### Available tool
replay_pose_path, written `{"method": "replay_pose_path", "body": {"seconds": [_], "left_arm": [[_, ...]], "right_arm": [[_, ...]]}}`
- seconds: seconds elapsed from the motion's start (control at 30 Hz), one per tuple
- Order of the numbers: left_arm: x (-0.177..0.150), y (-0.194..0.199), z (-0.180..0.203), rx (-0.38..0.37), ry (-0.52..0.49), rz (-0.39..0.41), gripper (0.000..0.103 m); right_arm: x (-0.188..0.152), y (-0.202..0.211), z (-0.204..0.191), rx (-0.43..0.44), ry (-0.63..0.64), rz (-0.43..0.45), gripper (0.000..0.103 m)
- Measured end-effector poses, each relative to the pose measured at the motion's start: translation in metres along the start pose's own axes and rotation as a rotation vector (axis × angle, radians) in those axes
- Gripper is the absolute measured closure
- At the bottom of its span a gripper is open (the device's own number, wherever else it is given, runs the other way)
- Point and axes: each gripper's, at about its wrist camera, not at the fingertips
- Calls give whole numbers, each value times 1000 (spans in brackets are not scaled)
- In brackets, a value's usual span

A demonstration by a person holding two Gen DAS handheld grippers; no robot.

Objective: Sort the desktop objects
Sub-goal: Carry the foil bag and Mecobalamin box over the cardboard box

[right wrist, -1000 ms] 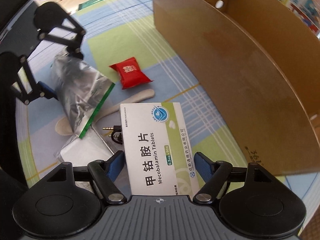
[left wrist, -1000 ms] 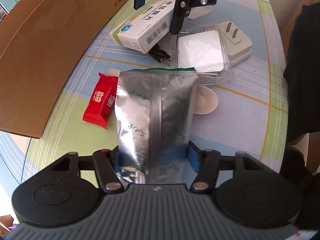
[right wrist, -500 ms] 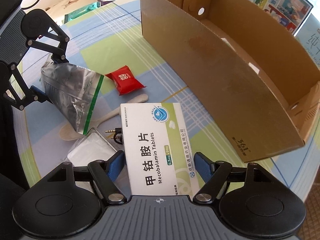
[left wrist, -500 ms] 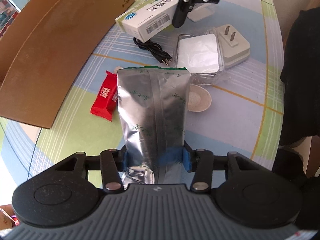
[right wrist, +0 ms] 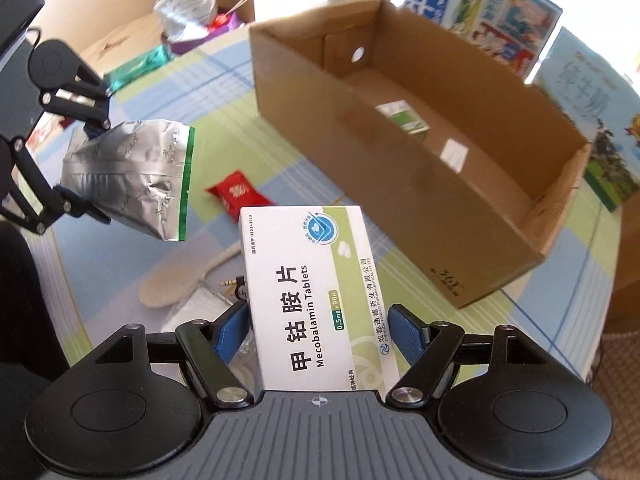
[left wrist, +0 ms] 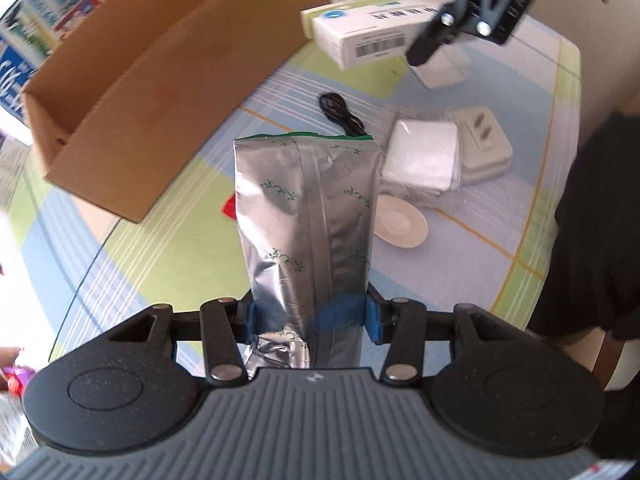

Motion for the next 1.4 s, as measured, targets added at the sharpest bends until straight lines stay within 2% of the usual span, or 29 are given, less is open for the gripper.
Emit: {"method": "replay_pose_path", "body": {"seconds": [0.23, 0.43, 0.83, 1.4], "left_arm": [[14, 31, -4, 5, 130, 24, 60], [31, 56, -13, 2, 228, 90, 60], [72, 76, -35, 60, 304, 167, 60], [118, 71, -118, 84, 436, 265, 60]], "right_arm": [[3, 32, 0, -39, -96, 61, 30], [12, 52, 1, -78, -135, 104, 30], [41, 83, 29, -143, -215, 206, 30], [95, 63, 95, -193, -358, 302, 30]]}}
Point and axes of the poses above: each gripper's, at about its wrist camera, not at the fingertips, and y roughly against the way its jaws point, z to its right, x to its top, and after that the axes turned 1 degree about x, right-handed
